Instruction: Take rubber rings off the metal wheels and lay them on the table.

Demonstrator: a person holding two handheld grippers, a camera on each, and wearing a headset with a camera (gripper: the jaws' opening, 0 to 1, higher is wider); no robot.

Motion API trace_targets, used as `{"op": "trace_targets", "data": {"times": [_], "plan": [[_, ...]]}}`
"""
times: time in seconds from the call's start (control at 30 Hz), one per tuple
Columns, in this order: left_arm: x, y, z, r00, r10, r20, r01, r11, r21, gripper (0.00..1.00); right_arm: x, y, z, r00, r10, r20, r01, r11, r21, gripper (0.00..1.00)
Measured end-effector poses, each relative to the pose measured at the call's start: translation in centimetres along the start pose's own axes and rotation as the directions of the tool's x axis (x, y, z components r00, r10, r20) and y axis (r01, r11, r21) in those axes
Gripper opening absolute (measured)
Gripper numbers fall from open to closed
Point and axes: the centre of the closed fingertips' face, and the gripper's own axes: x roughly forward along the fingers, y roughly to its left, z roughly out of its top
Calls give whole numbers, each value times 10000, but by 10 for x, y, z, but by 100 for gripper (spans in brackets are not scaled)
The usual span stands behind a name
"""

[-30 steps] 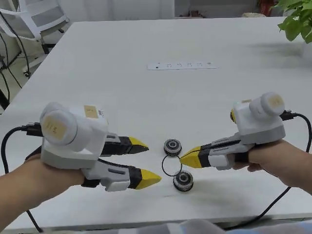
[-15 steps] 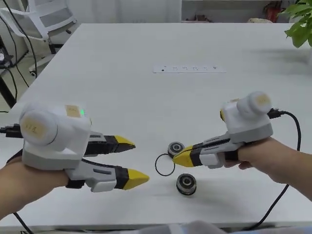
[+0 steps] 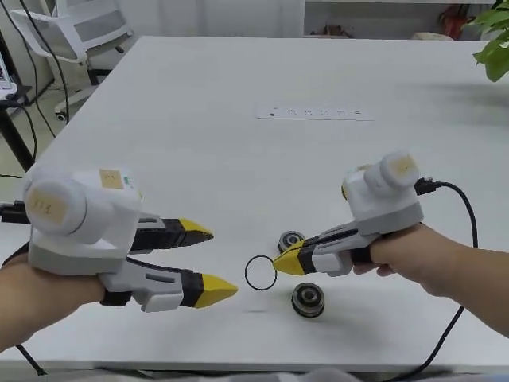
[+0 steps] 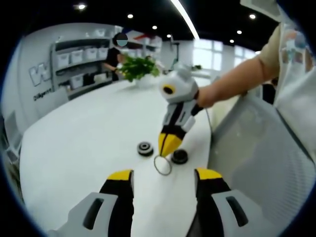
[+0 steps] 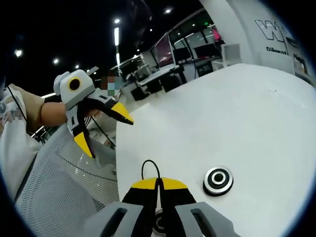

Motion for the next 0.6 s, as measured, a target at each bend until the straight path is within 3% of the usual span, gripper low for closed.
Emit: {"op": "trace_targets", "data": {"times": [0.6], "plan": [[-2,3,-4,9999,107,-59,-107,9998,-137,50,15,-4,-14,9969,-184,-761,171,9997,-172,0]]}}
